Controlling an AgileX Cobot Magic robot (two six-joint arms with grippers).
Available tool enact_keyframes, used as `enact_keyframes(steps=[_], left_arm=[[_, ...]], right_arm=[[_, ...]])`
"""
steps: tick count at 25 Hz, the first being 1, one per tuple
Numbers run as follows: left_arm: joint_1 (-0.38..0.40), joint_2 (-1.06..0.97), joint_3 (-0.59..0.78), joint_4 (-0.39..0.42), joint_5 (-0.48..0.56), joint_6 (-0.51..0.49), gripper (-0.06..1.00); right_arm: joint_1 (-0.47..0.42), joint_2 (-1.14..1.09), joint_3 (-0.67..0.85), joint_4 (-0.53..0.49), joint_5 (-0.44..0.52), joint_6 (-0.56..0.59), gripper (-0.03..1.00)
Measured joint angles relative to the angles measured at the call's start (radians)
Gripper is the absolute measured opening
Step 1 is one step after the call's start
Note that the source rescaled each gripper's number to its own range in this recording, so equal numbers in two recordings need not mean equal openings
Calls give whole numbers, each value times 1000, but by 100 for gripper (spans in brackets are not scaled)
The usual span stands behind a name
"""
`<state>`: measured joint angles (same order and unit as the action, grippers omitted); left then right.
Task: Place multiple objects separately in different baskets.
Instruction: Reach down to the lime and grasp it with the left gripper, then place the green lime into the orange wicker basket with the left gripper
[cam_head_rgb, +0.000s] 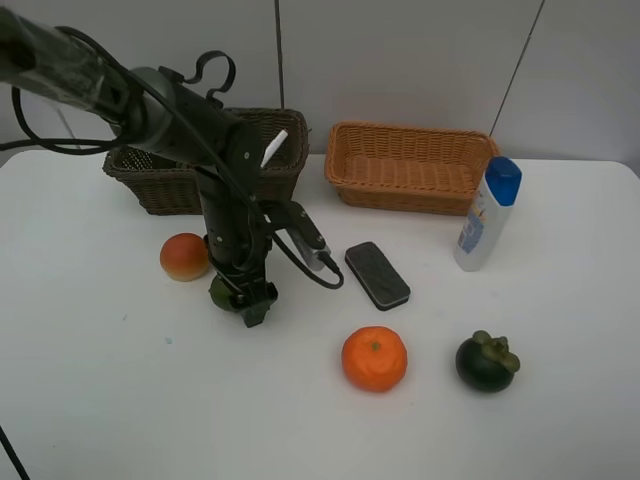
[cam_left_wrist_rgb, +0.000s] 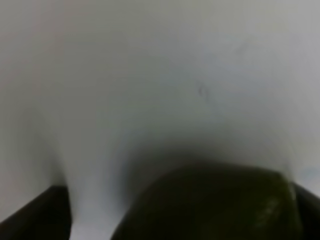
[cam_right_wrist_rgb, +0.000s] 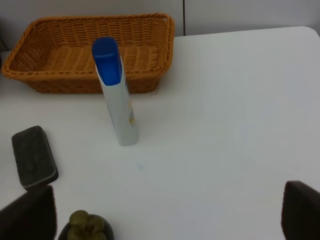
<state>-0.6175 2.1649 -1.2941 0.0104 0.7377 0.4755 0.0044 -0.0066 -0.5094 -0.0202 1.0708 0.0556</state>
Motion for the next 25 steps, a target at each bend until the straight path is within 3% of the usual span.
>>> enact_keyframes(steps=[5, 6, 8, 16, 19, 22, 25], left_arm=[[0, 0, -1, -1, -6, -24, 97], [0, 0, -1, -1, -6, -27, 91], [0, 0, -1, -1, 2, -27, 68], [0, -7, -21, -10, 118, -37, 67], [0, -21, -105, -53, 186, -106, 67], [0, -24, -258, -106, 252, -249, 67], [0, -23, -424, -137, 253, -381, 67]], right_arm=[[0, 0, 0, 0, 0, 0, 100], [0, 0, 0, 0, 0, 0, 100], [0, 0, 0, 0, 0, 0, 100], [0, 0, 0, 0, 0, 0, 100], [0, 0, 0, 0, 0, 0, 100], [0, 0, 0, 0, 0, 0, 100], [0, 0, 0, 0, 0, 0, 100]])
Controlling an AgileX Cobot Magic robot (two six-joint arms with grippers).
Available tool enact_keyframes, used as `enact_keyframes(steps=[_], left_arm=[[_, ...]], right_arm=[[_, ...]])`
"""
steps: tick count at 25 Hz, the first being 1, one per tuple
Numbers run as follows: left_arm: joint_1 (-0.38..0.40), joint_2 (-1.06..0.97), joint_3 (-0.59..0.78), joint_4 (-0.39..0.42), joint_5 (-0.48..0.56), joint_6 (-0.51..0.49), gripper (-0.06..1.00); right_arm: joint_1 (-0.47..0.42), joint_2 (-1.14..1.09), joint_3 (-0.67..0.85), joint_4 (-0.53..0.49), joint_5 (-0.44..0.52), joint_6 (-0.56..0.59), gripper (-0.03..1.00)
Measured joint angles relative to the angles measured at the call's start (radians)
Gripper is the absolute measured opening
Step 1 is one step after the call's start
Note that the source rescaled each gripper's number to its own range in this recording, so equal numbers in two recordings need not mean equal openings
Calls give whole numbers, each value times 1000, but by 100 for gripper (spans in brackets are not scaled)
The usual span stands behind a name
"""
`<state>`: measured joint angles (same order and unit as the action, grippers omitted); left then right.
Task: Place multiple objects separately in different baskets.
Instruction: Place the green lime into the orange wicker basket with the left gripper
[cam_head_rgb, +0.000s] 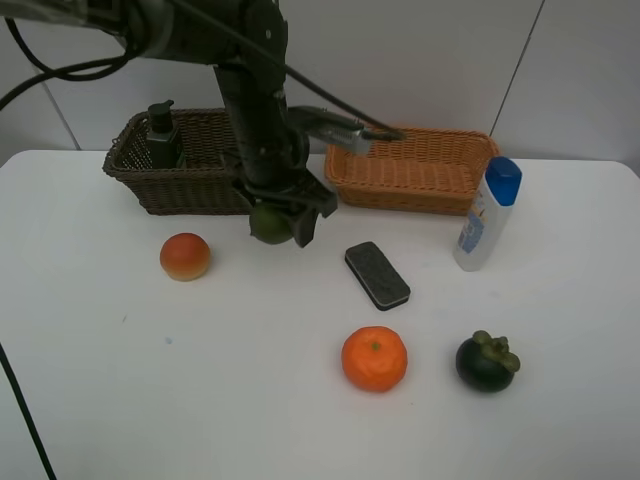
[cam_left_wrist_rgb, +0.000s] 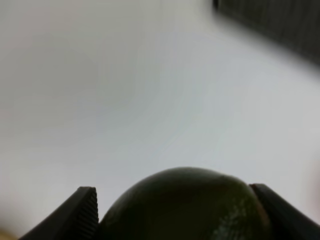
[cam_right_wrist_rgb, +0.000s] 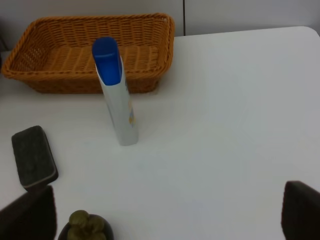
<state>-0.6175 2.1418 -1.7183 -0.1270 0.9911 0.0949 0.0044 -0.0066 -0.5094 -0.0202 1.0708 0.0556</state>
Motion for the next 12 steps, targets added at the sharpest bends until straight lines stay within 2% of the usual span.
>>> enact_keyframes(steps=[2, 6, 12], left_arm=[[0, 19, -122, -11, -20, -38, 67], [0, 122, -336, -17, -109, -53, 67], [0, 304, -500, -13, -400, -55, 67]], right_arm=[[0, 0, 0, 0, 0, 0, 100], [0, 0, 0, 0, 0, 0, 100], [0, 0, 0, 0, 0, 0, 100]])
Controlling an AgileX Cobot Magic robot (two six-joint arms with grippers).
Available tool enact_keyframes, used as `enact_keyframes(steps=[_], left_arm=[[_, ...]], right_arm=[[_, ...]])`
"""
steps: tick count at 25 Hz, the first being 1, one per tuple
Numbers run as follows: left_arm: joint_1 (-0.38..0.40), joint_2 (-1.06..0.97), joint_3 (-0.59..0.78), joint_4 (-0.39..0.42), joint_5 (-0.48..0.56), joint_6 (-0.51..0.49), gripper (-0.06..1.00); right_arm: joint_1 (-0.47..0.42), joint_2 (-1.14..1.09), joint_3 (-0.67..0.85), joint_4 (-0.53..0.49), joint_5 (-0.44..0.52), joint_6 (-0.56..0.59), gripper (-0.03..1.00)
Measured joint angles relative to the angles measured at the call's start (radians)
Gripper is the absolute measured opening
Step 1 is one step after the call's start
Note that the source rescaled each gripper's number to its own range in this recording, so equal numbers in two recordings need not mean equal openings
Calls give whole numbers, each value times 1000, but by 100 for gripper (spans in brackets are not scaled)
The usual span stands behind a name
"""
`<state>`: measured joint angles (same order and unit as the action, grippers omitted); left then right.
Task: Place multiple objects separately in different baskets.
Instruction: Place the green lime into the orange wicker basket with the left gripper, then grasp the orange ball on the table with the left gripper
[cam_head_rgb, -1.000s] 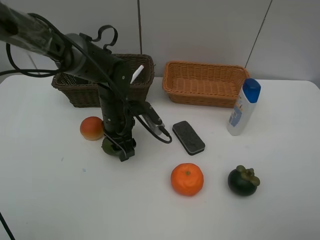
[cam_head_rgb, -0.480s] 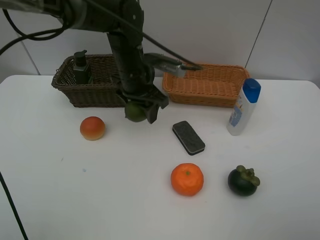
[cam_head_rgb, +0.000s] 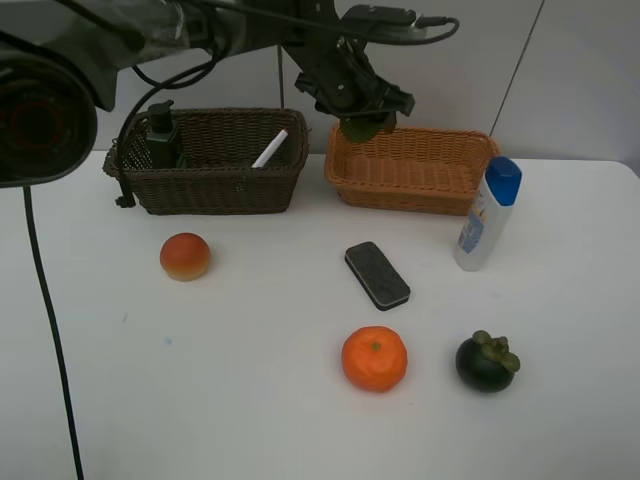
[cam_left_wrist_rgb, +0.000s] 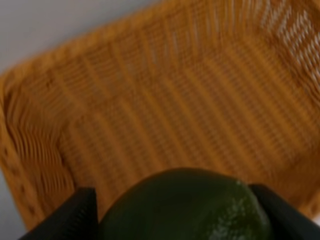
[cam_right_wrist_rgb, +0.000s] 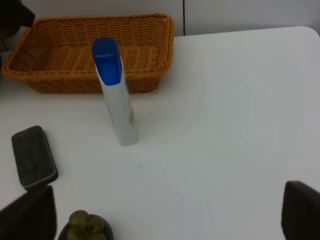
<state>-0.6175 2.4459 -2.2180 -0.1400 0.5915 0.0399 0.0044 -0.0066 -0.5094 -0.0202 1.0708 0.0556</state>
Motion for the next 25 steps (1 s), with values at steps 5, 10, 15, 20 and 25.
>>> enact_keyframes(steps=[5, 10, 15, 20, 25], left_arm=[[0, 62, -12, 24, -176, 54, 79], [0, 85, -12, 25, -204, 63, 99], [0, 66, -15, 21, -168, 57, 100], [0, -35, -15, 17, 139, -8, 100], [0, -152, -21, 35, 564, -167, 100]], right_arm=[[0, 0, 0, 0, 0, 0, 100], [0, 0, 0, 0, 0, 0, 100], [0, 0, 0, 0, 0, 0, 100], [0, 0, 0, 0, 0, 0, 100], [0, 0, 0, 0, 0, 0, 100]])
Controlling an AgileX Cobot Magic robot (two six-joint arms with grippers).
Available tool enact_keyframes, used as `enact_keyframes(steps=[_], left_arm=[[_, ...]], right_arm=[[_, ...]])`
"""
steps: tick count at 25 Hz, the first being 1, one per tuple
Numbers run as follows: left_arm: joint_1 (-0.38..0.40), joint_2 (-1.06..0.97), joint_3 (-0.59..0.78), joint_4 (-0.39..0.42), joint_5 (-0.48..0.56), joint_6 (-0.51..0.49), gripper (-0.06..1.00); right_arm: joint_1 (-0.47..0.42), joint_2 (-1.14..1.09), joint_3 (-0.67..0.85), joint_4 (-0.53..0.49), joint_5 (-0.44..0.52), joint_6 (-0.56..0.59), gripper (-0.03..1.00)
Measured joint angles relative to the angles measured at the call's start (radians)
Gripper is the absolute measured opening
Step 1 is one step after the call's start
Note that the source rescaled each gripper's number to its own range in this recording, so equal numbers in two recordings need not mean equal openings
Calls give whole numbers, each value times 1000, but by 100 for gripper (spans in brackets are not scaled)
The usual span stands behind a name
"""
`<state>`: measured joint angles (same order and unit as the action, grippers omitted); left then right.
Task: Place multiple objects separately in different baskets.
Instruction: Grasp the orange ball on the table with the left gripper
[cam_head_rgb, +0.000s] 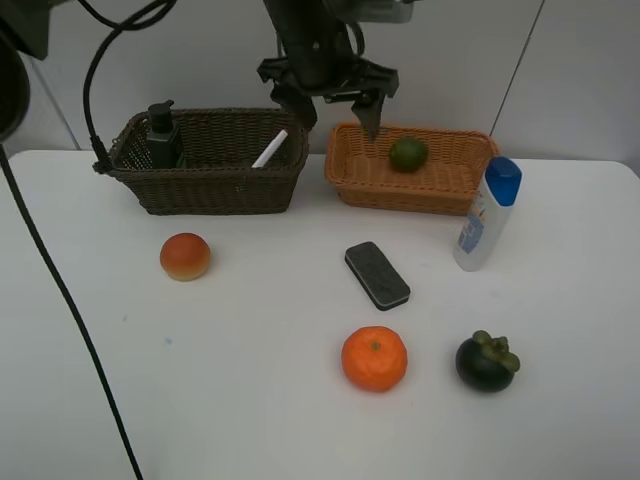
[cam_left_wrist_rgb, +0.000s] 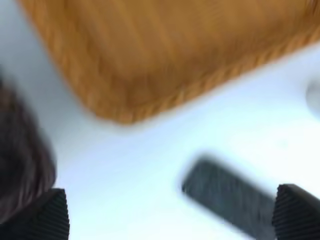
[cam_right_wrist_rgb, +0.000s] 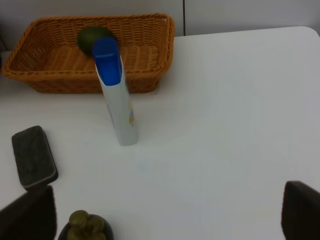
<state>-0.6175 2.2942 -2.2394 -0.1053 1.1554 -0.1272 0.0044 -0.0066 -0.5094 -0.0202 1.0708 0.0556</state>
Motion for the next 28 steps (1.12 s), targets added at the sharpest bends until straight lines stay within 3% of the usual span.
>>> enact_keyframes(steps=[6, 17, 24, 28], left_arm=[[0, -102, 104, 48, 45, -97, 100], [0, -304, 506, 180, 43, -177, 100], [3, -313, 747, 205, 45, -208, 100], [45, -314, 851, 206, 32, -227, 100]], right_arm=[[0, 0, 0, 0, 0, 0, 100], [0, 0, 0, 0, 0, 0, 100], [0, 0, 0, 0, 0, 0, 100], [0, 0, 0, 0, 0, 0, 100]])
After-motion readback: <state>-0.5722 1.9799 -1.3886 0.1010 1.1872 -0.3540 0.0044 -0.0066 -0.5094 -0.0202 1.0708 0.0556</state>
